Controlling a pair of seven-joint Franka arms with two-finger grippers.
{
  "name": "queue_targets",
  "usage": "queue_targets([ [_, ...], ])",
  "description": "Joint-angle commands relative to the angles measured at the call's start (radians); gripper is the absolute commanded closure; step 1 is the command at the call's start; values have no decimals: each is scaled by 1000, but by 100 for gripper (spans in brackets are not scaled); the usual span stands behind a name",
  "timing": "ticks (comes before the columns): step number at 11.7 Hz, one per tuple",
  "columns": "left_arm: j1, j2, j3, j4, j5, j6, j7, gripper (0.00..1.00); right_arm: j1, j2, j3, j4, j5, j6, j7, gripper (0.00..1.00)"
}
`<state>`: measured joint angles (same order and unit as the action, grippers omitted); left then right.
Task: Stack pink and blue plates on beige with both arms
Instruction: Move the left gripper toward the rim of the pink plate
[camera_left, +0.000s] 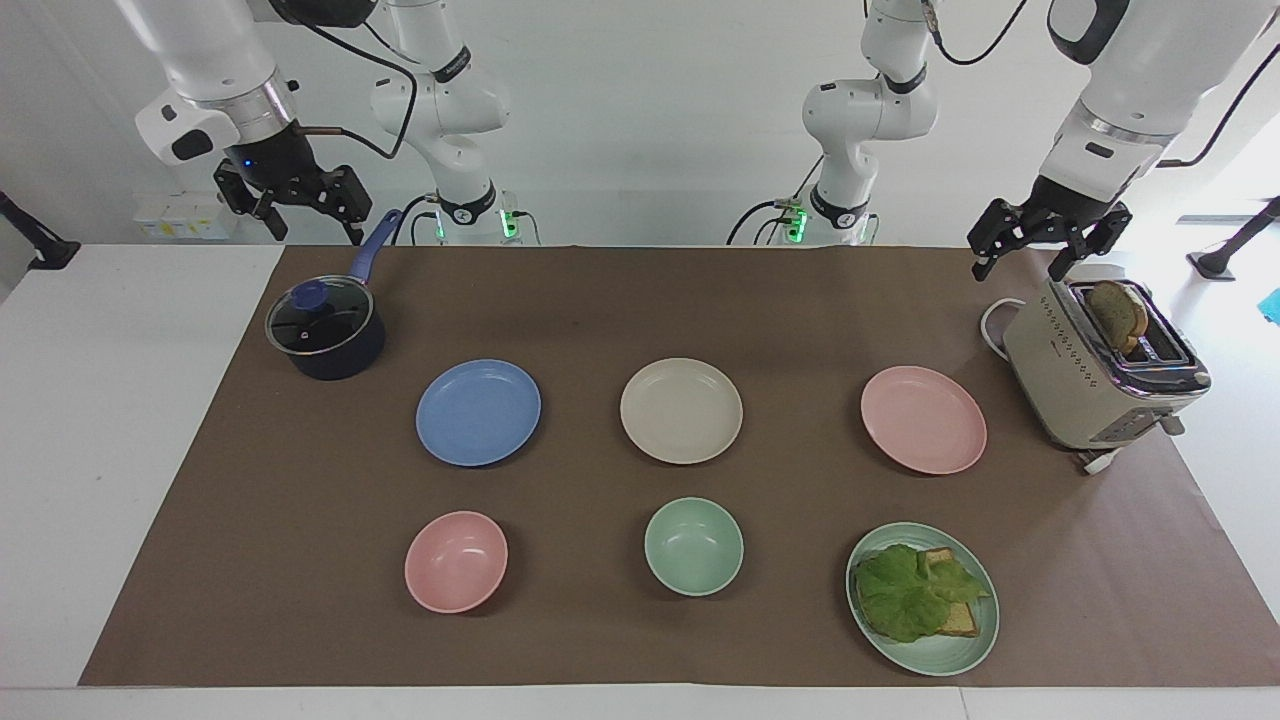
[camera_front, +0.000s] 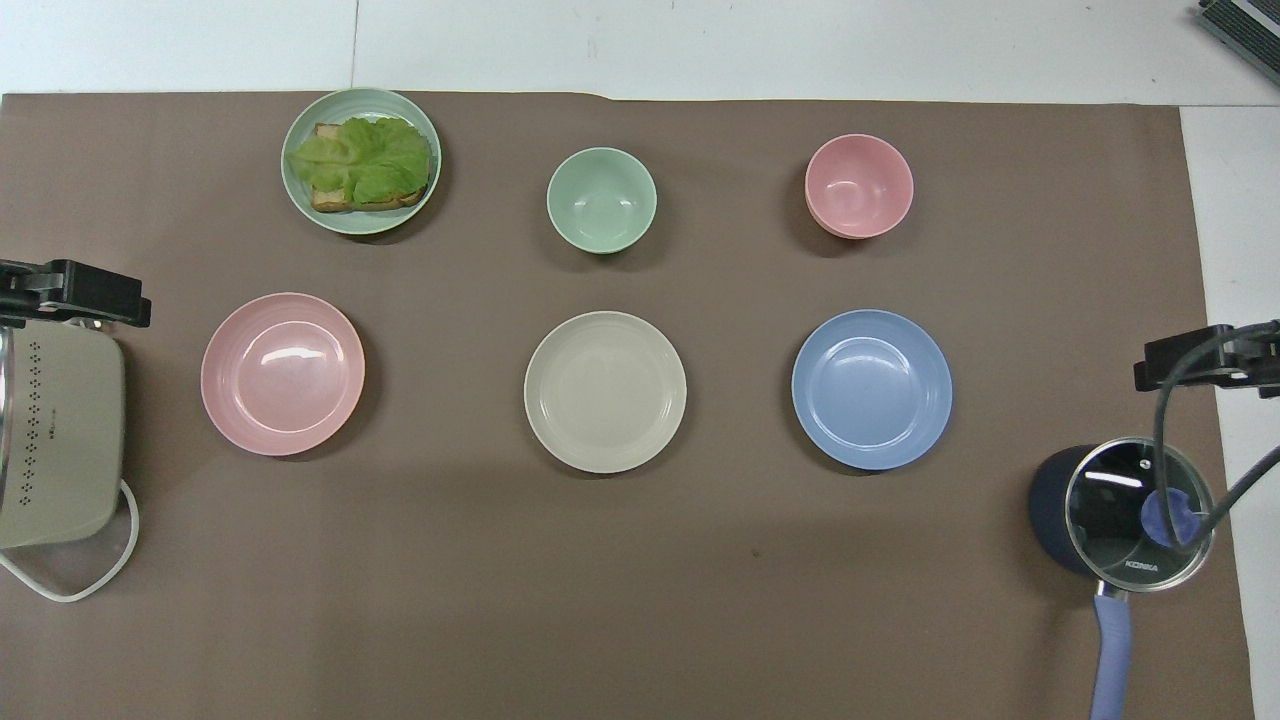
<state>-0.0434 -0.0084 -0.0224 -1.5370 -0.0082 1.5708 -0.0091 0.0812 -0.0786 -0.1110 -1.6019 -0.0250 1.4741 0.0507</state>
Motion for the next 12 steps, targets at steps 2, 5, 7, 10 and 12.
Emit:
queue_targets([
  [2,5,-25,-1,-17,13,-18,-12,0,-11,-20,2,-20,13,8,-12,0],
  [5,5,-28,-1,-28,11,-14,-12,0,-11,-18,2,-20,11,8,-12,0],
  [7,13,-47,-1,-109,10,6,-12,0,-11,-18,2,-20,13,8,-12,0],
  [10,16,-47,1,-236,11,125,-8,0,-11,-18,2,-20,13,8,-12,0],
  [12,45,-42,1,-319,11,220,-2,0,-11,-18,2,-20,13,8,-12,0],
])
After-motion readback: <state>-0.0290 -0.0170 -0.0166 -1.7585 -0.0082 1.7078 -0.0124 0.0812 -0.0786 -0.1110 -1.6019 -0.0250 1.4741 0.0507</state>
